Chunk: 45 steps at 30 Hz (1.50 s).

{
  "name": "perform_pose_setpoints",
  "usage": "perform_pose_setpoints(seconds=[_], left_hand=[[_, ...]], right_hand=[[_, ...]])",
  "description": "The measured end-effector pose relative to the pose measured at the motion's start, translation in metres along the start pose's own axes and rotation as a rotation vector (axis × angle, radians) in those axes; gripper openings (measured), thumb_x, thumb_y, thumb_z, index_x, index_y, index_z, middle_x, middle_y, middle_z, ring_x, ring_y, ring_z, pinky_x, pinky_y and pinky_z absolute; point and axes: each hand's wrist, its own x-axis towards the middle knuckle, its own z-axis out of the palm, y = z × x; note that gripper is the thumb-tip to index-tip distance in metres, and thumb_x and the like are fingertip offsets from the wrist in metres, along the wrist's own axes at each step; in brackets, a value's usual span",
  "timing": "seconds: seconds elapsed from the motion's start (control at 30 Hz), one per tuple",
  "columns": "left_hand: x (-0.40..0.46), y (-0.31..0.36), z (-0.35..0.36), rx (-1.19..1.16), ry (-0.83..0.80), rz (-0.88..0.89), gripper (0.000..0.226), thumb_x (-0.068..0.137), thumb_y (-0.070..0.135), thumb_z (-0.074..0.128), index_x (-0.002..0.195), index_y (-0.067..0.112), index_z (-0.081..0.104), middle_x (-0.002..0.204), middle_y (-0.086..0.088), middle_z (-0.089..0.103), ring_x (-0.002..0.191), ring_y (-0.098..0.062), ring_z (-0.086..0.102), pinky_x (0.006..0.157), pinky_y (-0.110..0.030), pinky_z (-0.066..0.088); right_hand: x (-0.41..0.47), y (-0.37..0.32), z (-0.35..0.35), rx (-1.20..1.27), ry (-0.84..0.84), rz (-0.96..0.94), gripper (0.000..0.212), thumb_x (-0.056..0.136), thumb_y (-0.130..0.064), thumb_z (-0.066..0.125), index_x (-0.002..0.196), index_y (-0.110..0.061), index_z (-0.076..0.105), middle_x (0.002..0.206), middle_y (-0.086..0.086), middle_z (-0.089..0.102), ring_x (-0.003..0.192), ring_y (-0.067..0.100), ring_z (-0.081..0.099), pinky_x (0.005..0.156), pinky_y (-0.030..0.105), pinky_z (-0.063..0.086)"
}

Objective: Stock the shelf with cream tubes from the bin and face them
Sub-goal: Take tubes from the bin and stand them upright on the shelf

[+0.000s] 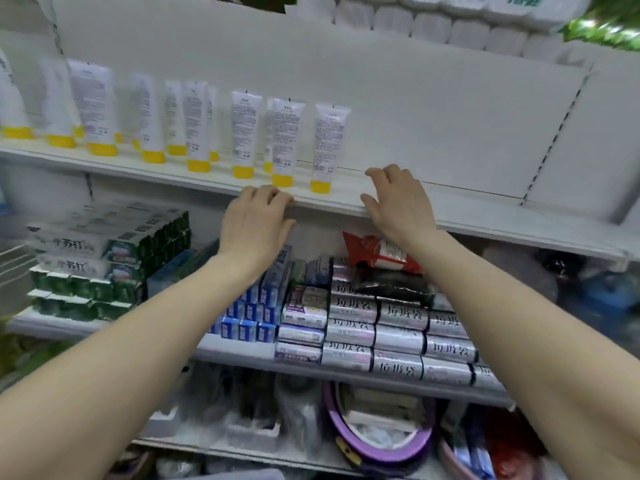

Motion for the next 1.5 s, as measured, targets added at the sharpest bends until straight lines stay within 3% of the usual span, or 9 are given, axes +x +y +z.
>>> perform_pose_setpoints(seconds=[0.17,0.33,0.63,0.7,1.0,1.1,1.2,1.3,1.5], left_hand=[[-0.057,-0.020,0.004,-0.024,-0.058,0.006,0.039,0.087,0.031,0.061,0.122,0.014,0.058,0.122,-0.011,0.058,0.110,-0.034,0.051,0.087,-0.044,0.045],[-0.132,-0.038,0.025,-0.067,-0.185,-0.035,0.037,0.087,0.030,0.061,0.120,0.015,0.058,0.122,-0.011,0.057,0.109,-0.036,0.050,0.083,-0.045,0.045],[-0.315,-0.073,0.103,-0.126,-0.583,-0.199,0.039,0.085,0.027,0.065,0.121,0.014,0.058,0.117,-0.012,0.057,0.104,-0.037,0.051,0.081,-0.045,0.047],[-0.357,-0.077,0.119,-0.139,-0.683,-0.248,0.038,0.084,0.022,0.067,0.119,0.011,0.061,0.113,-0.014,0.059,0.101,-0.038,0.053,0.080,-0.045,0.047],[-0.511,-0.078,0.190,-0.162,-1.044,-0.497,0.040,0.076,0.015,0.077,0.114,0.009,0.066,0.109,-0.015,0.064,0.099,-0.041,0.058,0.072,-0.046,0.053],[-0.546,-0.074,0.221,-0.191,-1.134,-0.531,0.041,0.083,0.018,0.070,0.123,0.010,0.061,0.118,-0.013,0.061,0.109,-0.039,0.053,0.083,-0.046,0.050],[-0.571,-0.069,0.256,-0.235,-1.190,-0.534,0.043,0.087,0.021,0.066,0.128,0.012,0.056,0.123,-0.012,0.059,0.115,-0.035,0.050,0.092,-0.044,0.046],[-0.586,-0.062,0.291,-0.261,-1.221,-0.561,0.040,0.087,0.019,0.065,0.124,0.012,0.056,0.123,-0.011,0.060,0.114,-0.034,0.051,0.090,-0.041,0.044],[-0.612,-0.056,0.344,-0.281,-1.232,-0.611,0.046,0.087,0.021,0.063,0.130,0.013,0.050,0.126,-0.009,0.058,0.116,-0.032,0.048,0.093,-0.041,0.042]], right_hand=[[-0.063,-0.040,0.005,-0.002,0.036,-0.031,0.039,0.091,-0.028,0.052,0.124,-0.007,0.054,0.115,0.017,0.056,0.100,0.038,0.053,0.079,0.045,0.044],[-0.139,-0.086,0.040,0.041,-0.074,-0.046,0.039,0.090,-0.027,0.051,0.122,-0.006,0.053,0.112,0.017,0.056,0.095,0.037,0.053,0.076,0.045,0.046],[-0.306,-0.190,0.153,0.247,-0.530,-0.007,0.041,0.087,-0.032,0.044,0.118,-0.009,0.057,0.102,0.014,0.058,0.085,0.037,0.055,0.068,0.041,0.044],[-0.339,-0.210,0.177,0.300,-0.619,0.003,0.035,0.086,-0.028,0.054,0.115,-0.008,0.059,0.098,0.013,0.058,0.084,0.035,0.054,0.066,0.039,0.043],[-0.458,-0.255,0.275,0.474,-0.994,0.090,0.040,0.089,-0.017,0.059,0.128,-0.009,0.053,0.114,0.014,0.055,0.099,0.036,0.053,0.083,0.044,0.047],[-0.485,-0.261,0.303,0.492,-1.115,0.118,0.045,0.091,-0.016,0.055,0.135,-0.009,0.047,0.123,0.014,0.050,0.110,0.035,0.049,0.089,0.044,0.045],[-0.508,-0.269,0.330,0.511,-1.202,0.133,0.046,0.092,-0.014,0.052,0.137,-0.010,0.043,0.129,0.013,0.046,0.114,0.034,0.045,0.093,0.043,0.043],[-0.527,-0.278,0.357,0.506,-1.234,0.103,0.046,0.093,-0.016,0.052,0.137,-0.009,0.043,0.130,0.014,0.044,0.115,0.033,0.043,0.094,0.040,0.041],[-0.557,-0.298,0.400,0.411,-1.237,-0.001,0.037,0.088,-0.022,0.061,0.121,-0.005,0.056,0.118,0.016,0.052,0.105,0.036,0.050,0.087,0.041,0.041]])
